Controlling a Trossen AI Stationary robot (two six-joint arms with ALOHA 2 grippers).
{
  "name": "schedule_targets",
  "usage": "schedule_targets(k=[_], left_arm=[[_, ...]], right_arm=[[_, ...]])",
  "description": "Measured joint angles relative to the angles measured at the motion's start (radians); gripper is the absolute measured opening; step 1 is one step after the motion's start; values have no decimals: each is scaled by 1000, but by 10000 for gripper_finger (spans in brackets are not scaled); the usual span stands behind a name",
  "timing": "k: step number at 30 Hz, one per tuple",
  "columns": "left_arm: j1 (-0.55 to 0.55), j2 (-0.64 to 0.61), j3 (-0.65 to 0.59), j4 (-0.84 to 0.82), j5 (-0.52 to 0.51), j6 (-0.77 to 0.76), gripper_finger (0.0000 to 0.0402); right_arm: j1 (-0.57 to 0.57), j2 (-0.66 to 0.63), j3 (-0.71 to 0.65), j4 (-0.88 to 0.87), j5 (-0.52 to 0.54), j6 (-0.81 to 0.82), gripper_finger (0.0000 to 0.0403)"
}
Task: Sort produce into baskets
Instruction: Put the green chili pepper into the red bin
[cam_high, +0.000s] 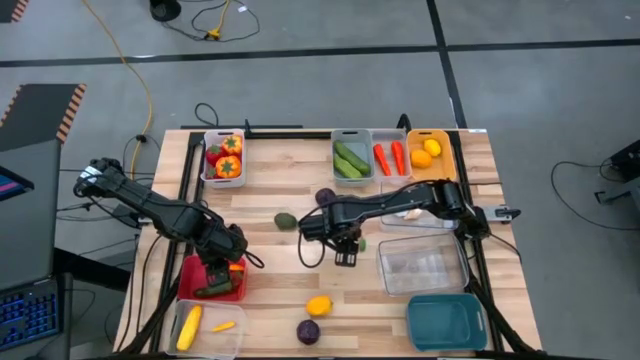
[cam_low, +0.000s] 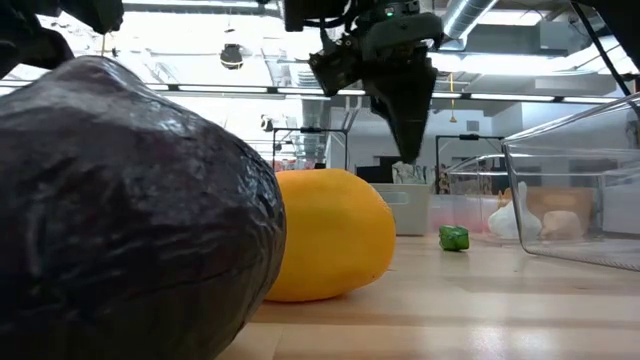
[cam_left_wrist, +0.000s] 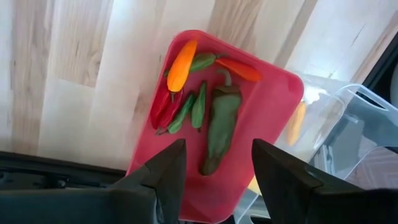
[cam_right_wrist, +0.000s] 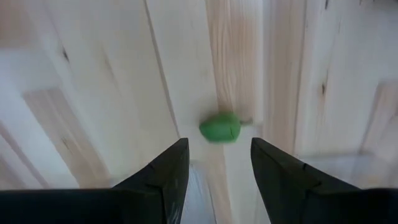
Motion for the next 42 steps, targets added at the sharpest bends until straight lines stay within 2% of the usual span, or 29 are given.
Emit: schedule_targets(k=[4,11,19,22,27,32,37,42], left_arm=[[0,0,0,0,-19,0,170],[0,0,0,0,-26,0,170],[0,0,0,0,-70,29,170],[0,0,0,0,-75,43,170],[0,0,0,0,-79,37,170],[0,0,0,0,-103,28,170],[0,0,0,0,-103,28,170],[0,0,0,0,-103,27,170]], right_arm=[[6,0,0,-74,0,2,201],[32,-6,-25,-72,0,-31,200],[49,-116,-320,-54,1,-20,190],[33,-132,-382,-8,0,-1,185],[-1,-135,-377,8,0,-8,175],[-27,-135,-370,114,0,-8,170],[-27,-135,-370,217,-1,-9,170],[-27,-135,-380,235,-4,-3,169]])
